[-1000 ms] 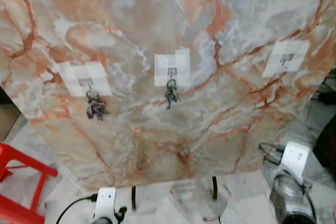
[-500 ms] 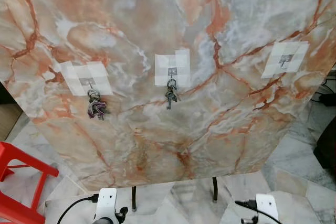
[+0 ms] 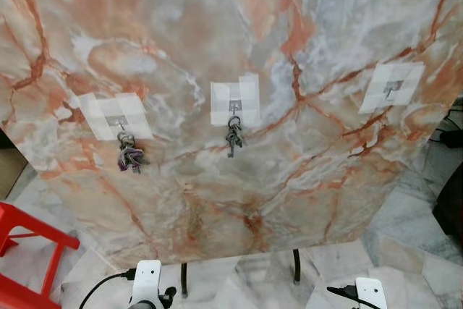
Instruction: Hang keys on a hook
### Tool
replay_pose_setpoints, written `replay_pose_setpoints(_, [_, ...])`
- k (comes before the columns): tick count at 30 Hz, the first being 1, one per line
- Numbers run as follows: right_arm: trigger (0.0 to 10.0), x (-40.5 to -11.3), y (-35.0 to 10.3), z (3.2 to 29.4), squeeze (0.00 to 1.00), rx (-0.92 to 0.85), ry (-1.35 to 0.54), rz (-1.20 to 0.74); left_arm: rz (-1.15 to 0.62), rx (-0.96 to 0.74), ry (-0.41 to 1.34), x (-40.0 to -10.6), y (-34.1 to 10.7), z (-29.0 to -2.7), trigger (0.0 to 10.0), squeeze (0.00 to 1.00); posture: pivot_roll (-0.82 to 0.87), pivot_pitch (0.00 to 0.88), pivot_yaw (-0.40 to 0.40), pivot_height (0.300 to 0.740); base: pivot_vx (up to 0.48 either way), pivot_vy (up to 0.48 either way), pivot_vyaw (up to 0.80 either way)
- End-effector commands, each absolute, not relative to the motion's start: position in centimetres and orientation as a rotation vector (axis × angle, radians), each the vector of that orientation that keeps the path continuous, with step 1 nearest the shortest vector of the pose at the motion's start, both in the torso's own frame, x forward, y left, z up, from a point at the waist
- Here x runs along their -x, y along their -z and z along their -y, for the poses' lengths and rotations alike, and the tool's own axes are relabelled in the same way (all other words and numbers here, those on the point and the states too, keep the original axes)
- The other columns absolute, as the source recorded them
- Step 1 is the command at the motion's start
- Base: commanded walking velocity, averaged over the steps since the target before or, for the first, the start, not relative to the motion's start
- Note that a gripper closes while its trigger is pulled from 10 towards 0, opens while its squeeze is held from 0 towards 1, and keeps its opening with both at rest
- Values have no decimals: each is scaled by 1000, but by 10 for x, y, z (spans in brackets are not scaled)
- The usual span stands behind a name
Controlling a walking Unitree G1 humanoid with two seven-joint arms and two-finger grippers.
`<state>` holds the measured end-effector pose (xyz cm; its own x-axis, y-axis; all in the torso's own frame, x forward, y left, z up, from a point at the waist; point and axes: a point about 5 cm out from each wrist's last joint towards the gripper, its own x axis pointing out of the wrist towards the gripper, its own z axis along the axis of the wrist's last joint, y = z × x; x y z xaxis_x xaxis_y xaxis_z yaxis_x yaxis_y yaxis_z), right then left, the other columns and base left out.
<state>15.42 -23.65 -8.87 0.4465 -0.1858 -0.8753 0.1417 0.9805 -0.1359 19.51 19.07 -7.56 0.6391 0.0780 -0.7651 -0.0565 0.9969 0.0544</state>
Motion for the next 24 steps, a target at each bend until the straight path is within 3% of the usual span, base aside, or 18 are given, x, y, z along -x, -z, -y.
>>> replay_pose_setpoints(1, [10000, -156, 87, 238, 0, 44, 206, -1079, -895, -24, -86, -192, 78, -192, 10000, 0, -134, 40, -15, 740, 330, 0, 0])
replay_pose_setpoints(4, [10000, -156, 87, 239, 0, 43, 206, -1074, -895, -27, -86, -192, 78, -191, 10000, 0, -133, 42, -16, 740, 329, 0, 0])
replay_pose_setpoints(19, [10000, -155, 87, 240, 0, 20, 235, -1058, -888, -26, -91, -192, 77, -191, 10000, 0, -131, 44, -17, 740, 0, 0, 0])
replay_pose_setpoints(24, [10000, -156, 85, 249, 0, 49, 347, -1059, -889, -25, -91, -192, 78, -190, 10000, 0, -132, 43, -19, 740, 0, 0, 0])
